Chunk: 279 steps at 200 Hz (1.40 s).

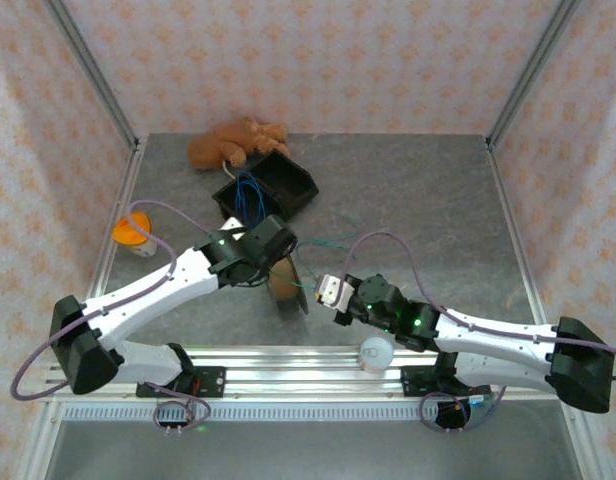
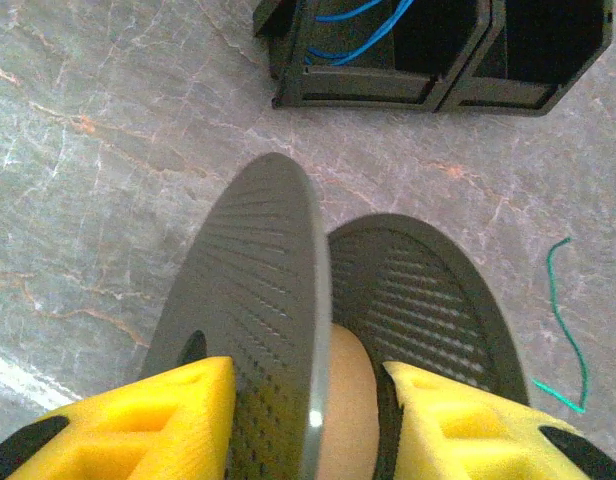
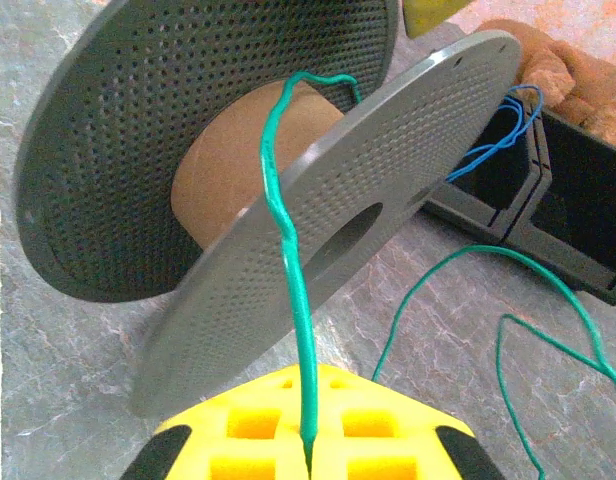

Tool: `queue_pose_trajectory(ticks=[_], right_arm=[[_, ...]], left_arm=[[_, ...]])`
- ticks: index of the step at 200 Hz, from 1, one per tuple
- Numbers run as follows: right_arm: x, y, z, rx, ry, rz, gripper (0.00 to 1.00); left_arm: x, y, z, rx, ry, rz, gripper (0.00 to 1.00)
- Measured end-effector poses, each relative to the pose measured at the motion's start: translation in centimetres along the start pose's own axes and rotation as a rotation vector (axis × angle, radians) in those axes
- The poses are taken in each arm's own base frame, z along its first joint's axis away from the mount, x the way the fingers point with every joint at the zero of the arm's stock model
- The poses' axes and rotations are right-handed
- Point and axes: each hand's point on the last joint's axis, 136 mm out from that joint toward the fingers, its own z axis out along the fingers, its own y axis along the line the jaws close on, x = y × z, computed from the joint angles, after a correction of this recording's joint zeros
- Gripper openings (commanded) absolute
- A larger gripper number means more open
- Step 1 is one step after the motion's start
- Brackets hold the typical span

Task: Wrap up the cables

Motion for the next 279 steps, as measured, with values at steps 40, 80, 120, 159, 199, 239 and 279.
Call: queue_pose_trajectory(ticks=[40, 80, 120, 159, 199, 239, 279], right_arm=[[-0.5, -0.9, 0.4, 0.055, 0.006, -0.006, 0.0], [-1.7, -0.8, 0.3, 0.081, -0.018, -0.039, 0.0], [-2.5, 1.1, 0.0, 0.066, -0.032, -0.119, 0.0], [-3.3, 1.2, -0.8, 0.094, -0.075, -0.14, 0.0], [-3.3, 0.5, -1.8, 0.131, -0.102, -0.144, 0.0], [-2.8, 0.5, -1.9, 0.137, -0.095, -0.151, 0.0], [-2.7, 0.4, -1.8, 0.14, -0.09, -0.152, 0.0]], left_arm=[[-1.8, -1.8, 2.3, 0.001, -0.002, 0.048, 0.39], [-3.0, -3.0, 3.1, 0.017, 0.009, 0.11, 0.39], [-2.8, -2.8, 3.1, 0.013, 0.032, 0.164, 0.36], [-2.0, -3.0, 4.0, -0.01, 0.073, 0.208, 0.31], [-1.2, -3.3, 4.5, -0.017, 0.111, 0.228, 0.26], [-1.0, -3.3, 4.5, -0.017, 0.121, 0.247, 0.37], [-0.5, -3.5, 4.2, -0.006, 0.158, 0.29, 0.52]])
